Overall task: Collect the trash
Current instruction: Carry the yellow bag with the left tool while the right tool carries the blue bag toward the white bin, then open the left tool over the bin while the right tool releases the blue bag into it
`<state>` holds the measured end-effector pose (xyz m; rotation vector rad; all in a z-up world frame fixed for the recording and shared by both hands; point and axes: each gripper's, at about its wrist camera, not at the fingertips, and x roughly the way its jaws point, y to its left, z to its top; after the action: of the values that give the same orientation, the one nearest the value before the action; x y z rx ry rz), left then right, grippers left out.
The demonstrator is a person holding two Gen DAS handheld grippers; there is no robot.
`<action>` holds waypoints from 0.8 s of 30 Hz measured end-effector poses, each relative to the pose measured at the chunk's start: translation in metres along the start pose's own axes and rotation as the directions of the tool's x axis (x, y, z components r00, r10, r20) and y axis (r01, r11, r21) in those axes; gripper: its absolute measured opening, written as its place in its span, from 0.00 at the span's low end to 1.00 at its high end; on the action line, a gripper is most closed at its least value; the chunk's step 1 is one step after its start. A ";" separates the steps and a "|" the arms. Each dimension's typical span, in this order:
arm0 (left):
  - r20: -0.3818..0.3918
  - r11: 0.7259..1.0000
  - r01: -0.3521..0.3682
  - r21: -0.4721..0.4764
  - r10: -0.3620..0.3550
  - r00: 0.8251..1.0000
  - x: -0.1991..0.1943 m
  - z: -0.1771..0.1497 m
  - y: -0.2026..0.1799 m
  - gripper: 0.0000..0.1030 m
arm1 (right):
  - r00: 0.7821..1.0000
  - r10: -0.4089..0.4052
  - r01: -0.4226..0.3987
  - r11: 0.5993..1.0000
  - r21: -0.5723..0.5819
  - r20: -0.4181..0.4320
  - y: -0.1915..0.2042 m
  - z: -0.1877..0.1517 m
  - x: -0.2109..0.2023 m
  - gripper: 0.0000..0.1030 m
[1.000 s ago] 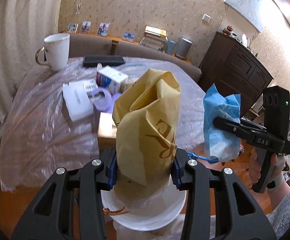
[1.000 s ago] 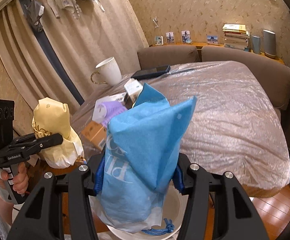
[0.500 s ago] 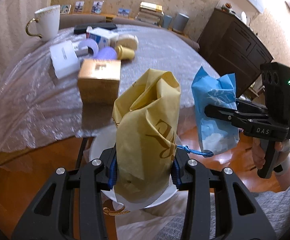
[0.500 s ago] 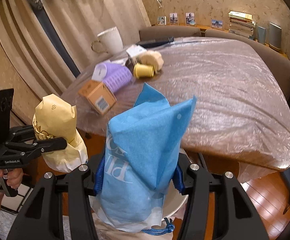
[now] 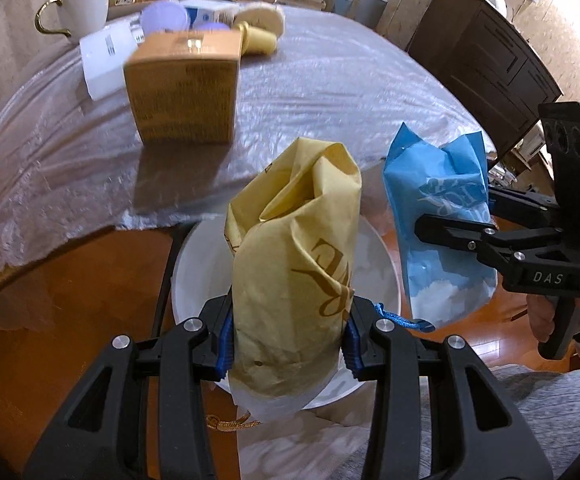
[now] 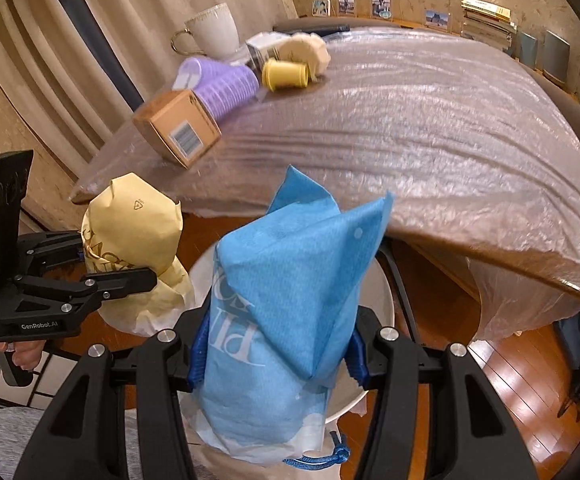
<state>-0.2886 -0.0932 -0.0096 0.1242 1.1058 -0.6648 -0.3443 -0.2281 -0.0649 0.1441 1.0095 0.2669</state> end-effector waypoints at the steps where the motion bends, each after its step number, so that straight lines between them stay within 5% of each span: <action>1: -0.006 1.000 -0.002 0.002 0.002 1.000 0.003 0.001 0.000 0.42 | 1.000 0.000 0.000 1.000 0.003 -0.004 -0.002 -0.001 0.002 0.51; 24: -0.081 0.996 -0.065 0.053 0.069 0.994 0.057 -0.005 0.003 0.42 | 0.994 -0.096 0.096 0.995 -0.010 -0.057 0.008 -0.012 0.055 0.51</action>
<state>-0.2752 -0.1137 -0.0619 0.2328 1.1596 -0.6323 -0.3280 -0.2050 -0.1142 0.0816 1.0695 0.1873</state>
